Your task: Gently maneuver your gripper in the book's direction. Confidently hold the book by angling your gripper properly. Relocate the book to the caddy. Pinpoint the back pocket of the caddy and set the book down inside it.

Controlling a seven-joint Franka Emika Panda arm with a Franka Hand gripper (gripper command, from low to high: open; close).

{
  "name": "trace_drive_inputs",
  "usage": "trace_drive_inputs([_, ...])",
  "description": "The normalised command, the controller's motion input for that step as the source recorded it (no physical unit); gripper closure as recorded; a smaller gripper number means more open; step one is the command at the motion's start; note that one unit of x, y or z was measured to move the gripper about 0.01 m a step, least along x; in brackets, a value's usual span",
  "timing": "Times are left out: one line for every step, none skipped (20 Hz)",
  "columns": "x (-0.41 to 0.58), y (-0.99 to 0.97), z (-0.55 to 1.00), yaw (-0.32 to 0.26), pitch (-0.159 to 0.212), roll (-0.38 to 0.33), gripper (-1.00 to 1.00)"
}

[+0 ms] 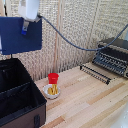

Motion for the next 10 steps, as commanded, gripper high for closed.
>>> trace_drive_inputs([0.269,0.9,0.04,-0.07,-0.003,-0.03,1.0])
trace_drive_inputs([0.277,0.89,0.0,-0.063,0.0,-0.036,1.0])
trace_drive_inputs([0.357,0.79,0.0,-0.061,0.0,-0.039,1.0])
trace_drive_inputs([0.397,0.67,0.0,-0.049,0.001,-0.03,1.0])
trace_drive_inputs([0.383,0.6,-0.01,-0.039,0.0,-0.027,1.0])
trace_drive_inputs([0.366,0.55,-0.02,-0.029,0.0,-0.021,1.0])
trace_drive_inputs([0.366,0.54,0.0,-0.029,0.001,-0.018,1.0])
trace_drive_inputs([0.354,0.55,0.0,-0.032,0.006,-0.016,1.0])
trace_drive_inputs([0.317,0.56,-0.01,-0.038,0.012,-0.014,1.0])
trace_drive_inputs([0.266,0.57,0.0,-0.043,0.011,-0.01,1.0])
